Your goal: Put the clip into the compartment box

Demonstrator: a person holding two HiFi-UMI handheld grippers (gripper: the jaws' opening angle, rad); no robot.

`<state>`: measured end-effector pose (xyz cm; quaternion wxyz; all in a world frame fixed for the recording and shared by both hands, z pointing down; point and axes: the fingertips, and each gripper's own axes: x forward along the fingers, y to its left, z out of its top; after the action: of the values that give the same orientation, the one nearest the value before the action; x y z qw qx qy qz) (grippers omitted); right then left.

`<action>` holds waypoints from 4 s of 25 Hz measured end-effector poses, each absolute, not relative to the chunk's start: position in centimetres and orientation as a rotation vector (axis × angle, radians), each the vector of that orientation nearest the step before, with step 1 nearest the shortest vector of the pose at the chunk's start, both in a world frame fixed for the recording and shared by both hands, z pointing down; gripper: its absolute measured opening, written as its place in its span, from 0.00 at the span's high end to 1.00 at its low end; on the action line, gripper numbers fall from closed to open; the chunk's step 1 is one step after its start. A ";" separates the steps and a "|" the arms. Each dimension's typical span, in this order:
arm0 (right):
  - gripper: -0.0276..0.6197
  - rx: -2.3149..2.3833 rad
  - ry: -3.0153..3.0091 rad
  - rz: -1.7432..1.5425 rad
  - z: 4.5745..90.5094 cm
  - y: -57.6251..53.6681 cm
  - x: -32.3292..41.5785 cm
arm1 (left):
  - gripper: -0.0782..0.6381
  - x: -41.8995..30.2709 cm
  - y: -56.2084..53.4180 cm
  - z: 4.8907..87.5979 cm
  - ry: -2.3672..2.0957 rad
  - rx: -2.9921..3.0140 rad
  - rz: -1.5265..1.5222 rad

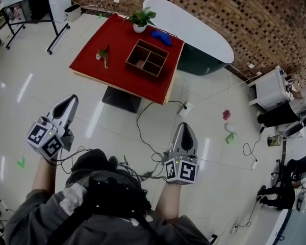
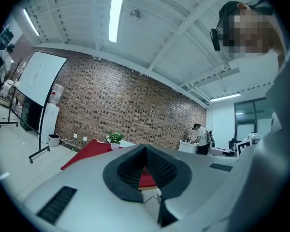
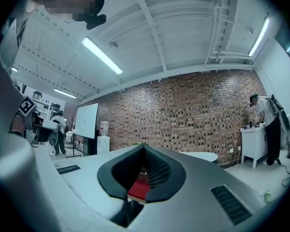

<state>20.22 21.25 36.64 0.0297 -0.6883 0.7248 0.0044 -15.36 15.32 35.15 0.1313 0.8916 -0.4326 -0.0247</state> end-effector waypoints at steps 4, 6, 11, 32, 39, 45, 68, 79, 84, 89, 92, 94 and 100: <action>0.95 -2.129 2.242 0.018 36.6 18.9 21.1 | 0.85 -14.9 12.7 35.1 -1.272 2.581 -0.088; 0.95 -2.138 2.239 0.026 36.5 17.9 21.5 | 0.85 -14.6 11.3 35.3 -1.269 2.586 -0.084; 0.95 -2.168 2.222 0.033 36.8 15.6 22.1 | 0.85 -14.4 7.7 36.4 -1.264 2.595 -0.066; 0.95 -2.273 2.170 0.063 38.9 -6.1 19.3 | 0.85 -16.3 -16.3 49.9 -1.104 2.535 0.193; 0.95 -2.348 2.127 0.034 38.4 -16.8 16.8 | 0.77 -18.5 -28.3 55.9 -1.019 2.361 0.412; 0.95 -2.403 2.103 0.012 39.7 -22.5 16.7 | 0.72 -18.9 -34.9 61.0 -0.987 2.222 0.527; 0.95 -2.522 2.000 -0.017 42.0 -27.2 20.7 | 0.71 -15.1 -40.1 67.4 -0.791 2.005 0.719; 0.95 -2.494 2.005 -0.004 41.0 -26.1 23.5 | 0.79 -13.1 -39.4 63.4 -0.802 2.076 0.590; 0.95 -2.465 2.018 0.012 40.4 -25.6 23.9 | 0.80 -12.2 -38.1 60.9 -0.788 2.152 0.556; 0.95 -2.440 2.026 0.035 39.8 -24.7 24.0 | 0.80 -10.8 -37.0 55.3 -0.755 2.313 0.360; 0.95 -2.432 2.025 0.046 39.5 -24.1 24.1 | 0.80 -9.5 -36.1 50.2 -0.708 2.430 0.205; 0.95 -2.428 2.024 0.055 39.2 -23.6 24.0 | 0.80 -8.5 -35.2 46.7 -0.679 2.519 0.134; 0.95 -2.411 2.019 0.074 37.8 -19.1 26.2 | 0.80 -4.3 -29.4 38.1 -0.621 2.680 -0.045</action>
<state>26.24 -19.05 37.83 -0.0019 -0.7664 0.6419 0.0236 -4.27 -29.36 38.11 0.1940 0.9555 -0.2215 -0.0160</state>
